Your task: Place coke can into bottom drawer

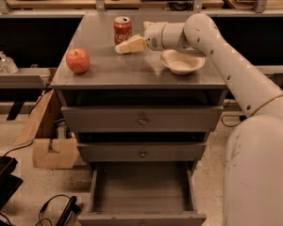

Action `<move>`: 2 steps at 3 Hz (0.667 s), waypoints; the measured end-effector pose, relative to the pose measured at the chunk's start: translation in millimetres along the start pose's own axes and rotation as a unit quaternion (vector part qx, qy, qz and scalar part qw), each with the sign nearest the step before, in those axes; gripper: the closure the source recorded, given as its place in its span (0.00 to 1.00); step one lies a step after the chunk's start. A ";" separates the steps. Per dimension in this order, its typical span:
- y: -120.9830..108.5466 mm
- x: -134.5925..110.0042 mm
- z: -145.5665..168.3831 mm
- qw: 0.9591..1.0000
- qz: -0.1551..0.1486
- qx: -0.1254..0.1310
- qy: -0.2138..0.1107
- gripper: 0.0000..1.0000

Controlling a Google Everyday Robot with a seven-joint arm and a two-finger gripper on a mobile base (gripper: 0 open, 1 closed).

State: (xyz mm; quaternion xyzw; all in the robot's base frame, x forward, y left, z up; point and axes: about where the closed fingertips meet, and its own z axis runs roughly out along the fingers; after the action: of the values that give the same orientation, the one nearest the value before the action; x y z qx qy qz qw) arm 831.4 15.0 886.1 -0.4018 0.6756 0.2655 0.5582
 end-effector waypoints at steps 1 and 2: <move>-7.3 -10.8 28.6 1.000 -0.009 -0.003 -0.007 0.00; -16.9 -24.3 53.8 1.000 -0.015 -0.002 -0.011 0.26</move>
Offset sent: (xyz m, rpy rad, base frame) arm 0.0718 0.0438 0.0239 0.0083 -0.0564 0.0020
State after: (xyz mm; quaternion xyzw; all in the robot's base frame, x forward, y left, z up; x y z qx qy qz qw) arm 875.9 55.3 898.4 -0.4103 0.6629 0.2626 0.5686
